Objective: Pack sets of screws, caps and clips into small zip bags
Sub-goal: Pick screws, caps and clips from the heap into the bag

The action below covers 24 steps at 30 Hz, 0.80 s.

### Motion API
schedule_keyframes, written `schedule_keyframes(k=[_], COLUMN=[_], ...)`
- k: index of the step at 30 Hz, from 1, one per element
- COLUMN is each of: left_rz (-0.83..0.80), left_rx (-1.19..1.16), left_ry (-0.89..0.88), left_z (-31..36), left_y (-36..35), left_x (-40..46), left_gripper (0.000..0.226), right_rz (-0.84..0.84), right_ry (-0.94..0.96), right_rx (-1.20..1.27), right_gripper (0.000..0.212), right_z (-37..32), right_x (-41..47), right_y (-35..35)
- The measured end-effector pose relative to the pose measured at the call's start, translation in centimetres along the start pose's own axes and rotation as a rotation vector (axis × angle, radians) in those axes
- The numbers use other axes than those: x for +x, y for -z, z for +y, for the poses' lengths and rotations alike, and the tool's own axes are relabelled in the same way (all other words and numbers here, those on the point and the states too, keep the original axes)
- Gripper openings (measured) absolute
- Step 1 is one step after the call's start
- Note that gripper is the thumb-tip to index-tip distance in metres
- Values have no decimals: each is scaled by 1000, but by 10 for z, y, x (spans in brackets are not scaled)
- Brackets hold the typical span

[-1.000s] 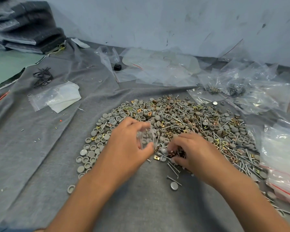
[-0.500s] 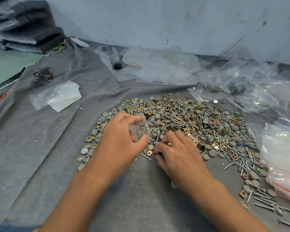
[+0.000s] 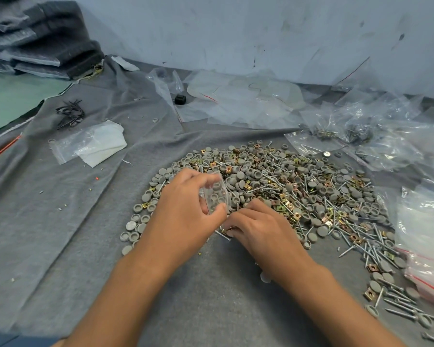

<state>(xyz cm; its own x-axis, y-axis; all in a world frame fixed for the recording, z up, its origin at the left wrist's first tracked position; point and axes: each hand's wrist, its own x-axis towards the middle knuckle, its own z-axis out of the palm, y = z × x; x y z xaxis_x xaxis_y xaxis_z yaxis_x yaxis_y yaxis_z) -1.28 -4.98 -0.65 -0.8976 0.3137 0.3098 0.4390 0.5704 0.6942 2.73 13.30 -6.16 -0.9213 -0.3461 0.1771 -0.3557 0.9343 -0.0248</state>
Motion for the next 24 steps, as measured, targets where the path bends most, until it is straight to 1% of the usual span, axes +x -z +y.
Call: schedule_keyframes(k=[2,3,4,7,9,11,13,16,18,20,24], left_rz=[-2,-2,-2,-4,-8,-13,-16,-34,-42,-48,-63], left_rx=[8,8,7,14,23,28,29,32,39,42,35], left_ry=[0,-2,-2,-4,-5,-8,-12,-23,-32,-47,-58], left_z=[0,0,0,-1,-2,-3,-3,-1,1,2,4], left_y=[0,0,0,-1,-1,-2,-3,-6,-8,-9,-9], left_x=[0,0,0,0,0,0,0,-2,-3,-4,-5], left_gripper=[46,46,47,46,46,47,47,48,49,49,51], right_rz=[-42,-40,-22,60,127,175,259,412,454,467,476], right_ry=[13,26,42,78,28,-112,-188,-175,-148,-135,-99], right_rx=[-16,-14,-6,20,161,423,603,649,624,546,395], right_gripper=[76,74,68,36,19,10,7,5,12,21,19], right_z=[2,1,1,0,1,5,9,8,5,0,-4], right_x=[1,2,2,0,-3,-5,-4,-1,1,4,7], right_y=[-1,-1,-1,4,10,22,36,52,53,51,47])
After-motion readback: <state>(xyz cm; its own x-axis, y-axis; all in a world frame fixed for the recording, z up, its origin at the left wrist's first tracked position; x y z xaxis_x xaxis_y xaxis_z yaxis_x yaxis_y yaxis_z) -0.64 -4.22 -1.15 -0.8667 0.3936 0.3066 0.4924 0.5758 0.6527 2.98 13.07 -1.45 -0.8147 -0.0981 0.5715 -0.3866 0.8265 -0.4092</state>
